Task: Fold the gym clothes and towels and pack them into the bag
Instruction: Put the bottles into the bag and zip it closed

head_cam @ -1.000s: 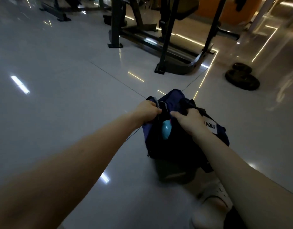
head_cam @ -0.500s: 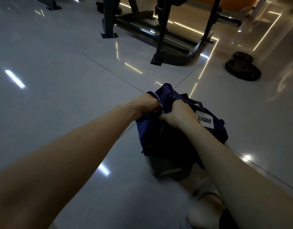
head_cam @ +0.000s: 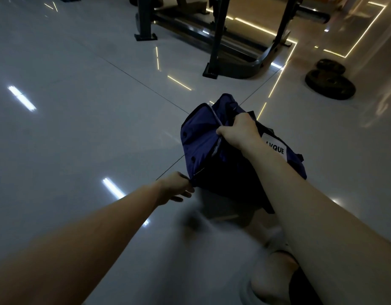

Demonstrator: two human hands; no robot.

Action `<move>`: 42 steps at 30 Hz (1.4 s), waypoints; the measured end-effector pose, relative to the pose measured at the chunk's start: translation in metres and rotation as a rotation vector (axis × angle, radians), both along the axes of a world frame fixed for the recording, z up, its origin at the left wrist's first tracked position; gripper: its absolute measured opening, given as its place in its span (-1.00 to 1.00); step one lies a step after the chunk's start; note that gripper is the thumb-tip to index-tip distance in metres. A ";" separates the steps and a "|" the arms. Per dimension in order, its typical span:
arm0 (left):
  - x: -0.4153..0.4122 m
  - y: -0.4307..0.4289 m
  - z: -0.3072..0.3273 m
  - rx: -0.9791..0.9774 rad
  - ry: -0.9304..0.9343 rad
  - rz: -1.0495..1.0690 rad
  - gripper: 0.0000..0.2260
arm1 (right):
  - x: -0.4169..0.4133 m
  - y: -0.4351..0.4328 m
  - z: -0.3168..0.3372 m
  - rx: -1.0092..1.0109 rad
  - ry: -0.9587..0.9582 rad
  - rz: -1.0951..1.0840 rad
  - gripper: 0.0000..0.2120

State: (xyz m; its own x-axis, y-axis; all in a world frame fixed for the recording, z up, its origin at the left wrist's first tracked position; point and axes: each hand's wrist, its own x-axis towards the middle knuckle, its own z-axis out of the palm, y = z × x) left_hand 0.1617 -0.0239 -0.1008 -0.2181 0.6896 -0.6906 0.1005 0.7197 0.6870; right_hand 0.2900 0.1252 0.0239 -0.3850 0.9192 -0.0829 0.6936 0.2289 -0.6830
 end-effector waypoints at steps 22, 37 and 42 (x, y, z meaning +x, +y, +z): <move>-0.004 -0.014 0.002 0.141 -0.132 -0.114 -0.90 | 0.003 -0.006 -0.001 -0.099 0.047 -0.019 -0.65; -0.019 -0.015 0.077 0.158 -0.003 -0.244 -0.80 | -0.004 -0.020 0.001 -0.067 -0.018 0.043 -0.68; -0.002 -0.004 0.096 0.161 -0.115 -0.124 -0.76 | -0.005 -0.033 -0.002 -0.067 -0.068 0.082 -0.70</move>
State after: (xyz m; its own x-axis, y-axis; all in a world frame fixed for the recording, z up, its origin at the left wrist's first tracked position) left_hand 0.1593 -0.0277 -0.0044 -0.0514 0.8094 -0.5850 0.0960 0.5871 0.8038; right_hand 0.2846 0.0917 0.0217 -0.4500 0.8765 -0.1713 0.7196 0.2422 -0.6508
